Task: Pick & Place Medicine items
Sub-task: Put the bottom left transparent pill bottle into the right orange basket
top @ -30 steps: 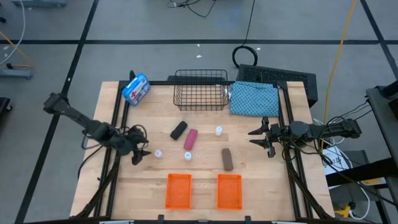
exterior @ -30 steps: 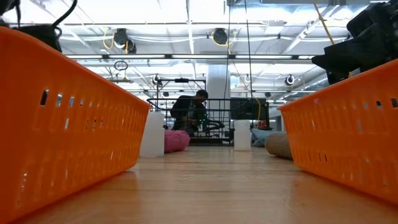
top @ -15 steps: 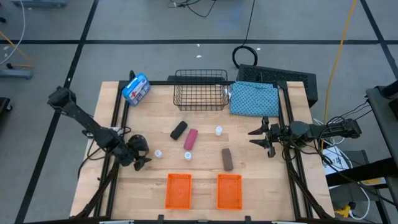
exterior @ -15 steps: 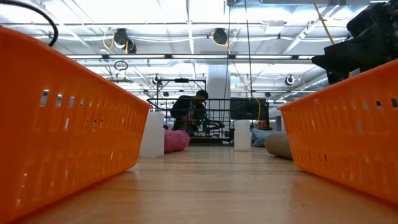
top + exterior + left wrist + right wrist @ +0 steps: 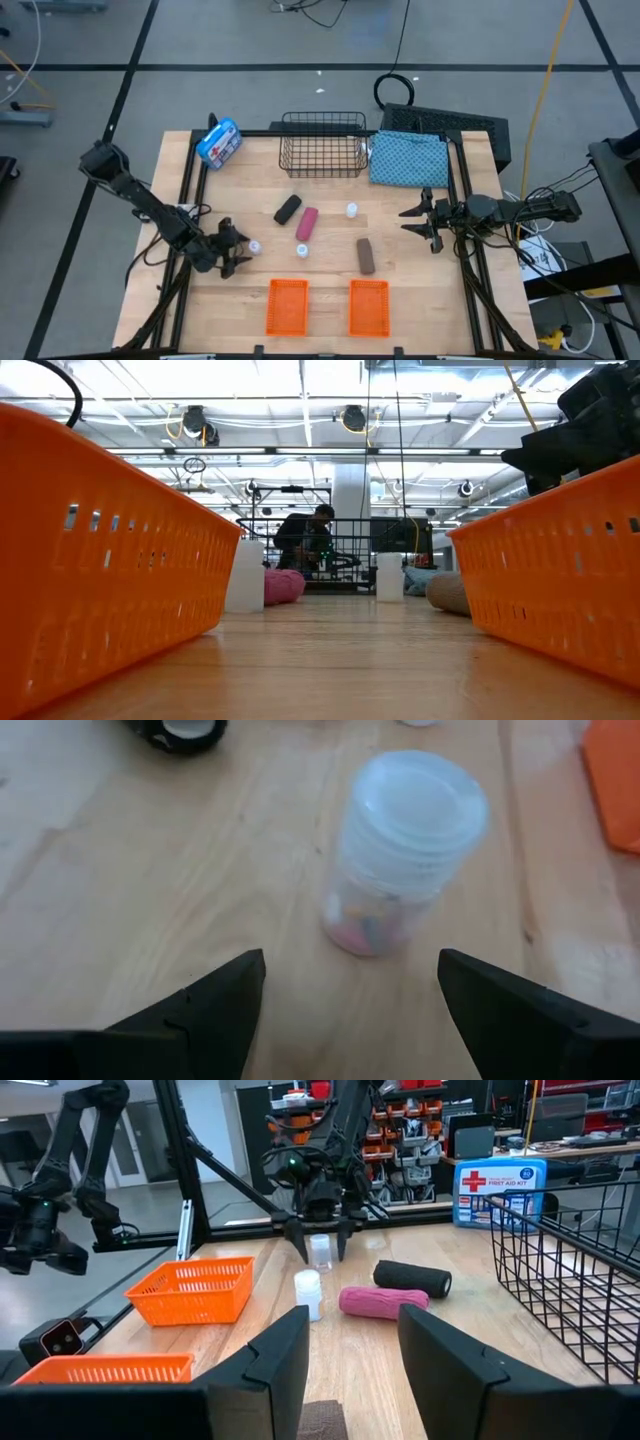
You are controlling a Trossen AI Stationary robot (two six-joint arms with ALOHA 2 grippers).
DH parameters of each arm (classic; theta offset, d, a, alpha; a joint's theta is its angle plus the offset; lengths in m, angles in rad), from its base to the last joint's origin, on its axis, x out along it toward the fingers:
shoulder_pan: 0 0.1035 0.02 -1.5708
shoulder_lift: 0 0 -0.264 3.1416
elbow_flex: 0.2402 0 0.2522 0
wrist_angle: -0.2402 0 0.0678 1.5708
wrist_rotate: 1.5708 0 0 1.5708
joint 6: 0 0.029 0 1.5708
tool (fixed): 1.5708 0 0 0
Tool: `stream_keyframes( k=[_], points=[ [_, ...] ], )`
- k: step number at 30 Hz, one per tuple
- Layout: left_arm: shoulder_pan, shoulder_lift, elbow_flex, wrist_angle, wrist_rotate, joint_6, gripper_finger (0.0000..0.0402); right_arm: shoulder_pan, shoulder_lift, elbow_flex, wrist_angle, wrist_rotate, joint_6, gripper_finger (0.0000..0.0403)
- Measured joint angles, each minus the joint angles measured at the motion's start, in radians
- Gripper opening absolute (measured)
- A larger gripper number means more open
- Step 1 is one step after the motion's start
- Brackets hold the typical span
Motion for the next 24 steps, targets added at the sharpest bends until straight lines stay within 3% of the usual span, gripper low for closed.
stream_keyframes(
  k=[16,24],
  points=[
    [0.001,0.199,-0.001,0.233,-0.089,0.072,0.031,0.0,0.0,-0.001,0.001,0.0,0.0,0.0144],
    [0.002,0.236,0.0,0.27,-0.091,0.088,0.0298,0.0,0.0,-0.001,0.002,0.0,0.0,0.0144]
  ],
)
